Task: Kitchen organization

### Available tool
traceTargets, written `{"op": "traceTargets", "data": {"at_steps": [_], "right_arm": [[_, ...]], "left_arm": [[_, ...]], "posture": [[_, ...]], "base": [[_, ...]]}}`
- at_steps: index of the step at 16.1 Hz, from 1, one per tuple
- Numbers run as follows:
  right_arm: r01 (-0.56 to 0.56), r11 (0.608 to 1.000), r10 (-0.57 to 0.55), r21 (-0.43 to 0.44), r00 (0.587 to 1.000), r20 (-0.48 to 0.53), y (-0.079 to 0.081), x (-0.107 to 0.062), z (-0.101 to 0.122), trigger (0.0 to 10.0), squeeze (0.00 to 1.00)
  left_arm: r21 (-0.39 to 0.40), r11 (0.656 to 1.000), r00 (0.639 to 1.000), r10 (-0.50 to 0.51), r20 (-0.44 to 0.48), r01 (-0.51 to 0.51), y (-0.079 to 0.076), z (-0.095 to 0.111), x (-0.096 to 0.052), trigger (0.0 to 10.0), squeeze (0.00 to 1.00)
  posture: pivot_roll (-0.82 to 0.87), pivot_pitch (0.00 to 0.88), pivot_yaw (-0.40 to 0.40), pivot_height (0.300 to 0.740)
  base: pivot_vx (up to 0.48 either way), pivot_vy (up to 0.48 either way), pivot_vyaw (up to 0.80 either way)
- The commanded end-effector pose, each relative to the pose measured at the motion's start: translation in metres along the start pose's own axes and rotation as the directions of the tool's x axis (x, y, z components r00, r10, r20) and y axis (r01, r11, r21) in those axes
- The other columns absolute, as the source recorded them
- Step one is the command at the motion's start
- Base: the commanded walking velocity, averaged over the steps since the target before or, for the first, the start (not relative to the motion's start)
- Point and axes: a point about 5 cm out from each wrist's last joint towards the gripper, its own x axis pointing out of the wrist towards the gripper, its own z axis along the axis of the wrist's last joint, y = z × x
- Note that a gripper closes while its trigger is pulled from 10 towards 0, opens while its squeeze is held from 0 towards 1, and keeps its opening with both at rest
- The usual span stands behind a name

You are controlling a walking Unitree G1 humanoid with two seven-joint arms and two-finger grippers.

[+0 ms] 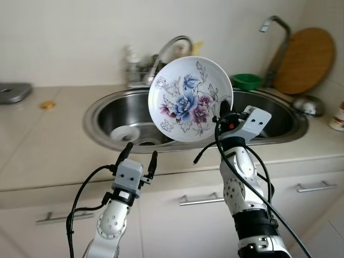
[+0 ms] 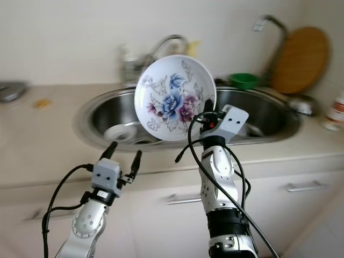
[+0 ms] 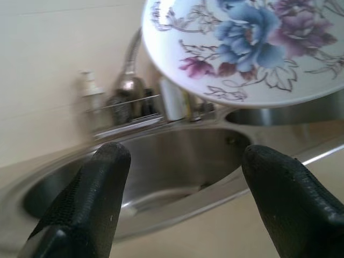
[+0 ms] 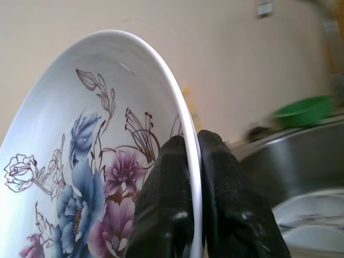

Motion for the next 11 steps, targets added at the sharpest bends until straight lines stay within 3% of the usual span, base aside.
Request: {"op": "traceTargets", "data": {"at_steps": [1,11], "right_arm": [[0.023,0.999,-0.024,0.031,0.999,0.023,0.0017,0.0005,0.0019,0.0,0.00],[0.019,0.999,-0.019,0.026,1.000,0.013,0.0024,-0.0012,-0.0019,0.0,0.00]], "left_arm": [[-0.009,1.000,1.000,-0.024,0.012,0.024,-0.0072,0.0030,0.0022,10.0,0.00],[-0.007,1.000,1.000,-0.024,0.013,0.024,-0.0068,0.0032,0.0026,10.0,0.00]], "posture": [[0.07,0.000,-0.044,0.740],[0.07,0.000,-0.043,0.740]], "base": [[0.296,0.000,0.00],[0.295,0.000,0.00]]}}
